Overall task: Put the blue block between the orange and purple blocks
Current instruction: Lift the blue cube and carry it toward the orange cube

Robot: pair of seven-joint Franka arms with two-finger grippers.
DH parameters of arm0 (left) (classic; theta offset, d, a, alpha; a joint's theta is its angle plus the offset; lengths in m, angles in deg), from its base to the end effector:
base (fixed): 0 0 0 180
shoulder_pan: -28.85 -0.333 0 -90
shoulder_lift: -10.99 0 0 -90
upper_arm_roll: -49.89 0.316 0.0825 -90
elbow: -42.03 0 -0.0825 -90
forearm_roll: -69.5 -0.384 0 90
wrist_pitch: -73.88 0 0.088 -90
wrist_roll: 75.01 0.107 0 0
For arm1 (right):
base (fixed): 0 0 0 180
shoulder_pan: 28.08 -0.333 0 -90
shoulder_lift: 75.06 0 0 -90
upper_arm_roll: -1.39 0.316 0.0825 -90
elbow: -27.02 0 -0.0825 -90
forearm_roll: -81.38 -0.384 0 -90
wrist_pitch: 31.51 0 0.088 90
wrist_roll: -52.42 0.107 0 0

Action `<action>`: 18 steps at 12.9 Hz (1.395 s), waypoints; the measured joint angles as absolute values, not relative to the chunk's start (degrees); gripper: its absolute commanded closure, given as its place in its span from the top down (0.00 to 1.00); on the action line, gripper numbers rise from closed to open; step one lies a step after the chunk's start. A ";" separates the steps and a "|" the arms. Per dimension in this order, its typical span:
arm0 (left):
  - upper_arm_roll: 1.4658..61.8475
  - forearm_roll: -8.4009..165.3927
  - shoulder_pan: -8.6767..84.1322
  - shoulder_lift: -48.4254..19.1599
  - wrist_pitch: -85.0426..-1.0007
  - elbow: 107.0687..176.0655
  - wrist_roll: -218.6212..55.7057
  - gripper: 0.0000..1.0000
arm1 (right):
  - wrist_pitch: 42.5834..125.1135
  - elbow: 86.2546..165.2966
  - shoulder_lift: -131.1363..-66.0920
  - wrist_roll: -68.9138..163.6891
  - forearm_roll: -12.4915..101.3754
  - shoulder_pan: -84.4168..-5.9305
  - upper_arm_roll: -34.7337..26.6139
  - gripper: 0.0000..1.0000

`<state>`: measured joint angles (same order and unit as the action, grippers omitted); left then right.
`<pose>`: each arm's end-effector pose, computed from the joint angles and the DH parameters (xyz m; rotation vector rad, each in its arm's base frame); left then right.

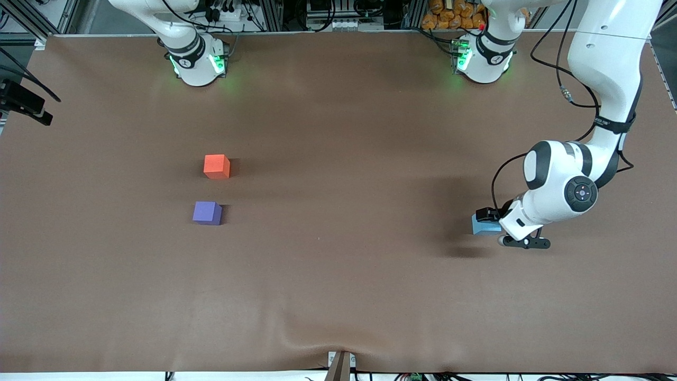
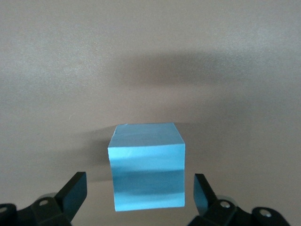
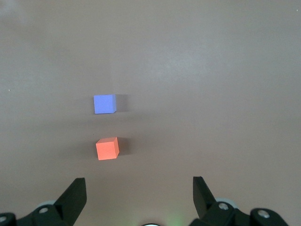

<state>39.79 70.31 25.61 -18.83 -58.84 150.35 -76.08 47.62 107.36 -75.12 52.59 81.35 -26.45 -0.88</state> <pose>0.6208 -0.0700 0.2250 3.0443 -0.1095 -0.1430 0.5321 -0.0362 0.6854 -3.1382 0.1114 0.0348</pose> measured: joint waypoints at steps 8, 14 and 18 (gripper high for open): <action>39.75 70.31 25.68 -23.17 -60.69 148.69 -76.08 0.30 | 47.62 107.36 -75.12 52.59 81.35 -26.45 -0.89 1.00; 38.88 70.25 26.04 -23.22 -60.70 148.10 -76.99 0.00 | 47.62 107.36 -75.12 52.59 81.35 -26.44 -0.90 1.00; 37.36 70.25 31.73 -21.49 -60.69 147.07 -89.01 0.00 | 47.62 107.36 -75.12 52.59 81.35 -26.44 -0.91 1.00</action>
<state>37.36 70.25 31.73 -21.49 -60.69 147.07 -89.01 47.62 107.36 -75.12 52.59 81.35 -26.44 -0.91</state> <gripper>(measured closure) 0.374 0.000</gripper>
